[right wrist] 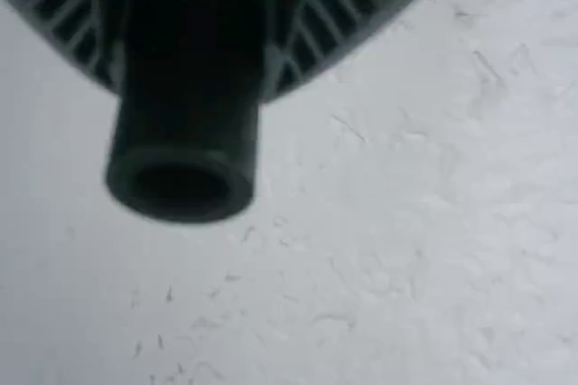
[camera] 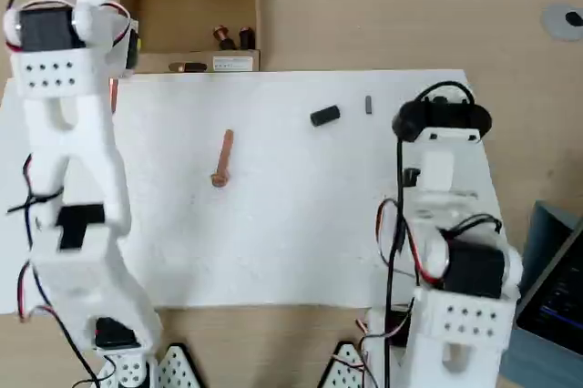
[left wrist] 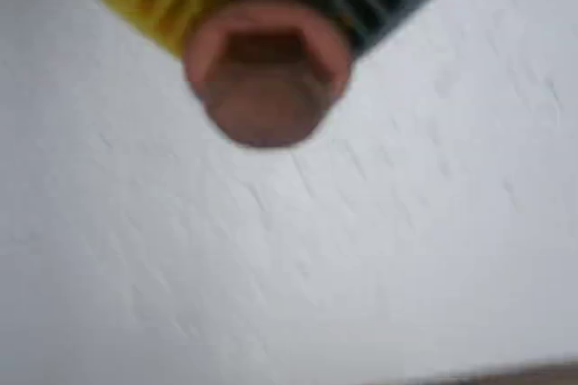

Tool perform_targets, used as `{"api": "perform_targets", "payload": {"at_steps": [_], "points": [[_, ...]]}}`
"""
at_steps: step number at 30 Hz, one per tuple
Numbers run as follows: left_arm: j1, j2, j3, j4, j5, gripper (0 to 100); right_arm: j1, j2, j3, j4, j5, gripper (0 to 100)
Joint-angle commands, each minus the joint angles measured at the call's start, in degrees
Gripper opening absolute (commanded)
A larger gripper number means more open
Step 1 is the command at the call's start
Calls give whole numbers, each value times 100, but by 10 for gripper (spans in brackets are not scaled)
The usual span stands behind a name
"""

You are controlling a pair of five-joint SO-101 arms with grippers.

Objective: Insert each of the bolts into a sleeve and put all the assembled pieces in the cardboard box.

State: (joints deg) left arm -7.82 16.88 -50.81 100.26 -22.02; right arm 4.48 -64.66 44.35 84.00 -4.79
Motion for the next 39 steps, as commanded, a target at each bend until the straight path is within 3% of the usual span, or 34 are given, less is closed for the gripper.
{"api": "perform_targets", "payload": {"at_steps": [1, 7, 18, 27, 35, 39], "points": [[281, -1763, 1521, 26, 141, 1, 22, -497, -356, 88, 132, 9], [747, -4040, 3727, -123, 440, 1, 31, -1349, -66, -79, 105, 9], [756, -7011, 7420, -2127, 1459, 2, -4, -3556, 1895, -1099, 88, 9], [800, -8910, 9609, -3464, 2646, 1, -1429, -4549, 2651, -1310, 88, 9], [835, -10598, 10848, -4097, 3226, 1, -2492, -4541, 3125, -1934, 88, 9], [1257, -11618, 11455, -4325, 3218, 1, -3046, -4549, 3477, -2426, 88, 9]]}}
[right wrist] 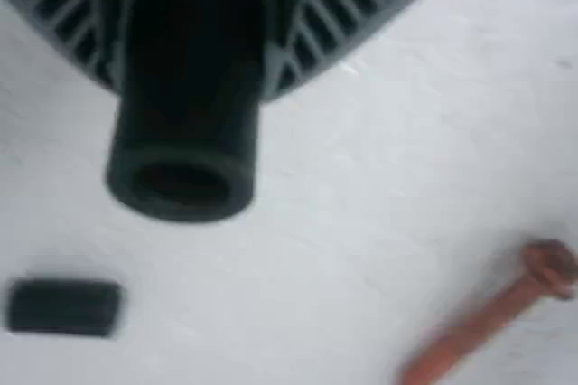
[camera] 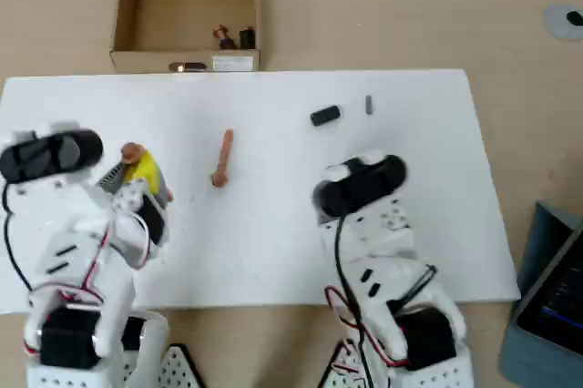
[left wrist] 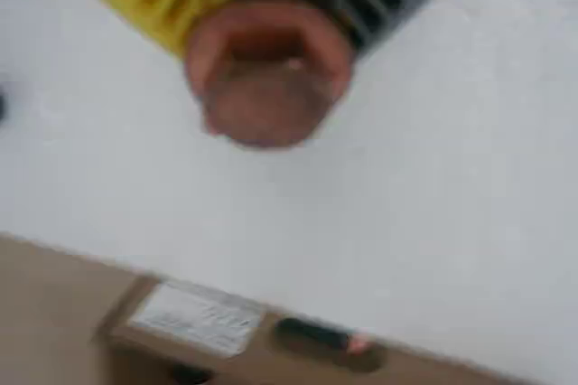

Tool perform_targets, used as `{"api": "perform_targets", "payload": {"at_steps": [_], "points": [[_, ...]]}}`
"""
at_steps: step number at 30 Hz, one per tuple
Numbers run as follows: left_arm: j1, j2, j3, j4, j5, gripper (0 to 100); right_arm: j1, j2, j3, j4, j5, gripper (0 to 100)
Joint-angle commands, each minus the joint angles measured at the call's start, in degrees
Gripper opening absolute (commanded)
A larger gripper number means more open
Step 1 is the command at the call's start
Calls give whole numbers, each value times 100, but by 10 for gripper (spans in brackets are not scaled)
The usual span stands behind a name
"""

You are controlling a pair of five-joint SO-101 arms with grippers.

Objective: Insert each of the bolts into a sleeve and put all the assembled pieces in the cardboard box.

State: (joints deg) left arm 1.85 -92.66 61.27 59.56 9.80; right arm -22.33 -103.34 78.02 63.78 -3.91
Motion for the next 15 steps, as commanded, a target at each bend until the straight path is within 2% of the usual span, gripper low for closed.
{"api": "perform_targets", "payload": {"at_steps": [1, 5, 12, 15], "points": [[422, -936, 413, -343, 35, 1, -505, -681, 207, -527, 0, 9], [712, -1182, 730, -782, 62, 1, -989, -690, 549, -1108, 0, 9], [765, -1182, 756, -1380, 1011, 1, -1604, -690, 945, -1688, 35, 9], [1116, -1191, 730, -1380, 1160, 1, -1815, -690, 954, -1714, 44, 9]]}}
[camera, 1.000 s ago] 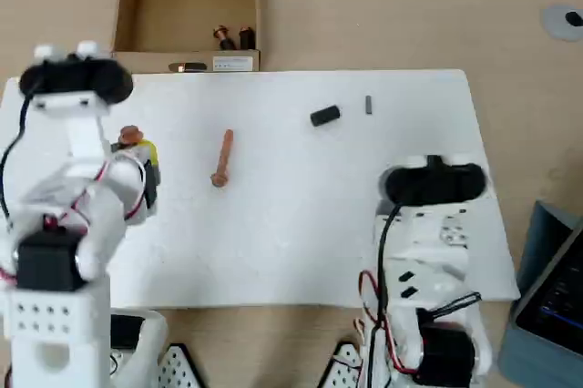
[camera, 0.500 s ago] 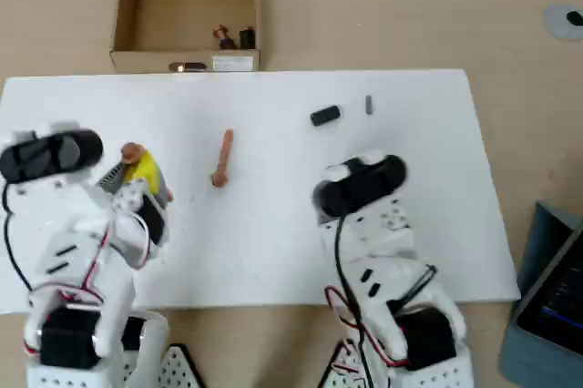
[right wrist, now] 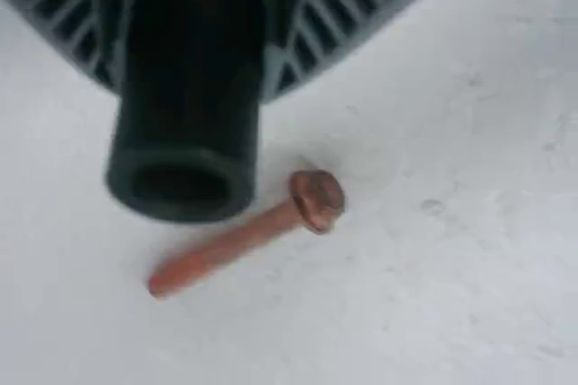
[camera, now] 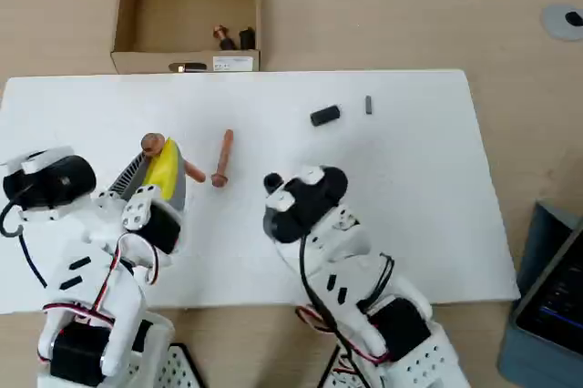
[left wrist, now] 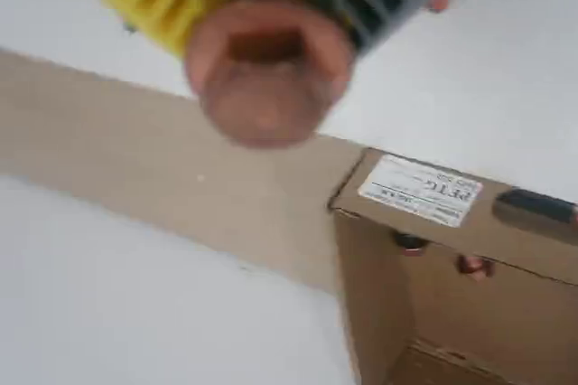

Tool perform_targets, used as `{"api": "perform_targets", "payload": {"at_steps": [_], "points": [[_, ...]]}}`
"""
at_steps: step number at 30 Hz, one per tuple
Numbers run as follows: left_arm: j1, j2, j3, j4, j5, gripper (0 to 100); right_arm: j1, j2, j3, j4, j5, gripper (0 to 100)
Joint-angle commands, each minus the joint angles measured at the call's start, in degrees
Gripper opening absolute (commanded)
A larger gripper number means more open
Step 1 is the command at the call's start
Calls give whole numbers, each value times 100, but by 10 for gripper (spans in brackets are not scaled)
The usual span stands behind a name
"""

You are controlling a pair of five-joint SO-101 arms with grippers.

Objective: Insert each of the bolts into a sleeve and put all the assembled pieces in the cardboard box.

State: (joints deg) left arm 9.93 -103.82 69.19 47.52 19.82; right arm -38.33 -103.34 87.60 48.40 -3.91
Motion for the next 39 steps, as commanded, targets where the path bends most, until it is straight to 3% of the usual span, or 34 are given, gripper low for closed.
{"api": "perform_targets", "payload": {"at_steps": [1, 7, 33, 39], "points": [[448, -75, -62, -193, 237, 1, -277, -690, -4, -176, 44, 9], [1116, -75, -246, -220, 782, 1, -497, -690, -57, -176, 167, 9], [1196, -66, 105, -220, 862, 1, -690, -690, -593, -255, 809, 9], [1547, -66, 220, -220, 835, 1, -963, -690, -690, -229, 818, 9]]}}
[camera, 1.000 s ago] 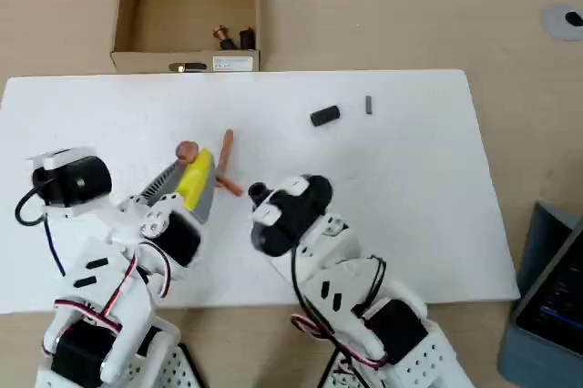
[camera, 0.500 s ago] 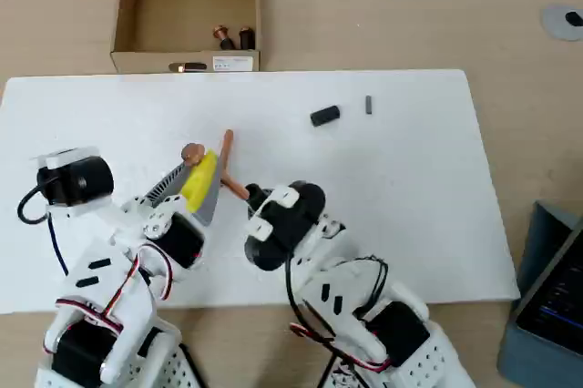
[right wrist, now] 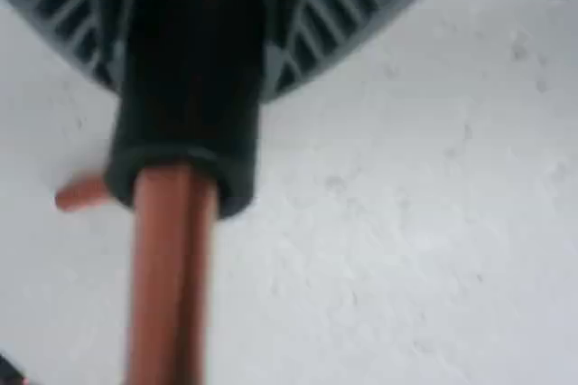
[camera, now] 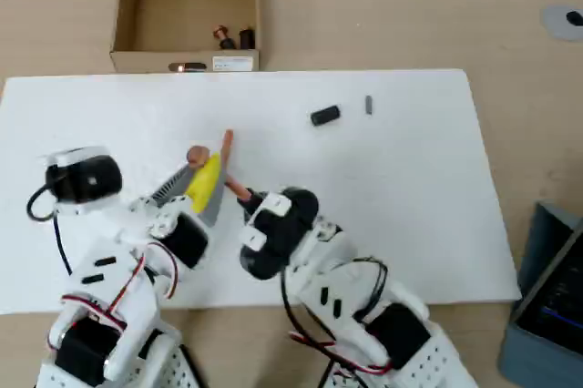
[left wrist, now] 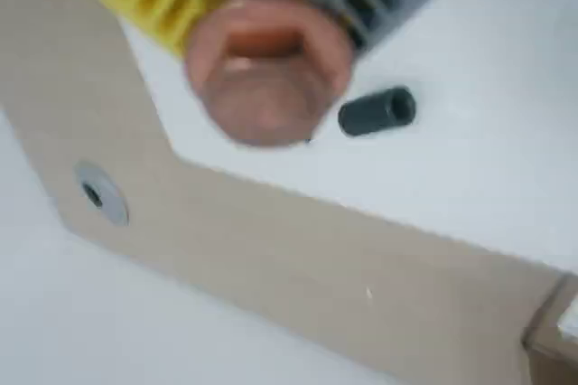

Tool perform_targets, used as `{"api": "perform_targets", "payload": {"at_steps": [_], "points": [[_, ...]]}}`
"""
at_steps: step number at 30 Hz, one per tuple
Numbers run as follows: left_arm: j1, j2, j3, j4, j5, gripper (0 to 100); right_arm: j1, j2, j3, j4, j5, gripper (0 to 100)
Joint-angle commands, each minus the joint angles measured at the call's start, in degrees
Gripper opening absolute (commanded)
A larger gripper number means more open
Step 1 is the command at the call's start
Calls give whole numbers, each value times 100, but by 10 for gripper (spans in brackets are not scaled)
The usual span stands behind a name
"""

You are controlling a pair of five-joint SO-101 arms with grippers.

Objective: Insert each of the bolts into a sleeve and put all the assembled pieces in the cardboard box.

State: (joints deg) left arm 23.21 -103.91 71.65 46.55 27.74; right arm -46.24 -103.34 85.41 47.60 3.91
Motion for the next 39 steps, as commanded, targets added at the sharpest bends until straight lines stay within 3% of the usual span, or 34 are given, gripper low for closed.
{"api": "perform_targets", "payload": {"at_steps": [1, 10, 17, 21, 27, 33, 39], "points": [[237, -57, -26, -123, 35, 1, -180, -690, -470, -141, 35, 9], [281, -48, -18, -62, -281, 1, -180, -690, -497, -149, 35, 9], [1204, -57, 79, 712, -686, 1, -180, -690, -497, -149, 35, 9], [1310, -57, 185, 949, -695, 1, -180, -690, -497, -149, 35, 9], [1037, -48, 264, 905, -703, 5, -180, -690, -497, -149, 35, 9], [290, -31, -26, 949, -695, 160, -180, -690, -453, -141, 35, 9], [-53, -31, -114, 949, -695, 178, -180, -690, -444, -132, 26, 9]]}}
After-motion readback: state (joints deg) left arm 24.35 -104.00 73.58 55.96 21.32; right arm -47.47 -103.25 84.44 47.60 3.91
